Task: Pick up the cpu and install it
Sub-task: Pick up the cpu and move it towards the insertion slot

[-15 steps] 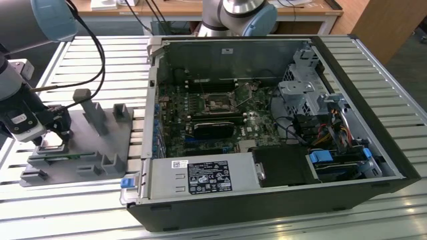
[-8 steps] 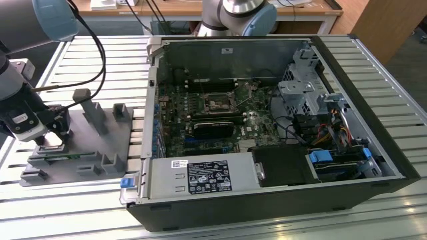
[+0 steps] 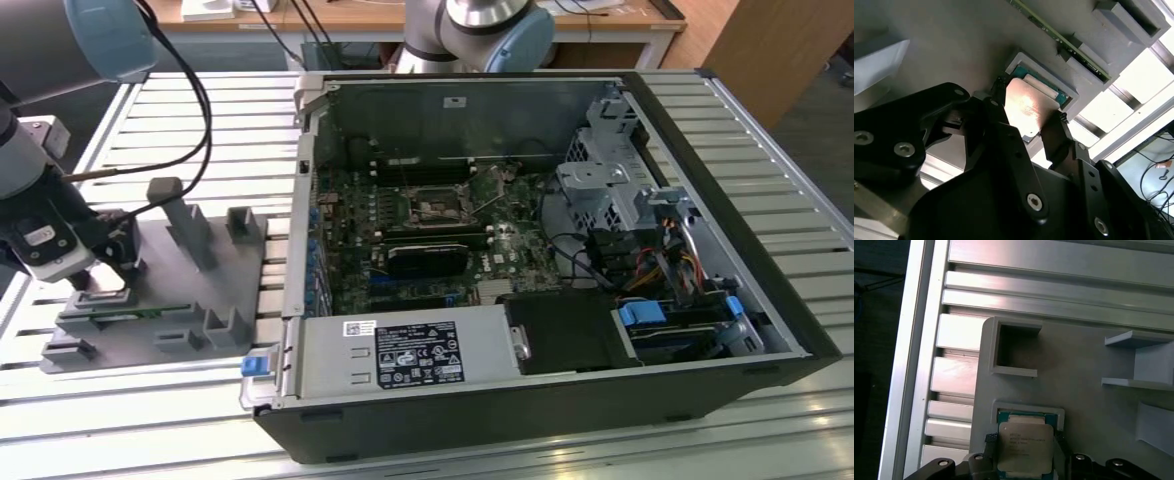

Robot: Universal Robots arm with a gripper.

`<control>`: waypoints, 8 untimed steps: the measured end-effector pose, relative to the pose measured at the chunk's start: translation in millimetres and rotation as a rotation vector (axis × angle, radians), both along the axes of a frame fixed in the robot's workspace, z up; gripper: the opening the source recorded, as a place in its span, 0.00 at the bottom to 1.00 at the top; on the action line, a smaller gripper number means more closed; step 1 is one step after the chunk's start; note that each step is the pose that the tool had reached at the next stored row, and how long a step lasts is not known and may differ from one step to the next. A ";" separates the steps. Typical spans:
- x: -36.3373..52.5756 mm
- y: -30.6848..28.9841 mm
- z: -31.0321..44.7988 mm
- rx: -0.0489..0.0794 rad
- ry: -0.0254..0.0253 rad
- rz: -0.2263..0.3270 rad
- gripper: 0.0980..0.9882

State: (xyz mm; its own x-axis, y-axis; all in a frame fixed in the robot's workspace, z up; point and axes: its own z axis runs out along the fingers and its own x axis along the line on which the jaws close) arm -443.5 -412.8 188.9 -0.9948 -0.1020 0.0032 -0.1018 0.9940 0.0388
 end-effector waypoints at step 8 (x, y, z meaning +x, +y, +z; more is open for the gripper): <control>-0.1 0.6 19.9 0.000 0.0002 0.000 0.48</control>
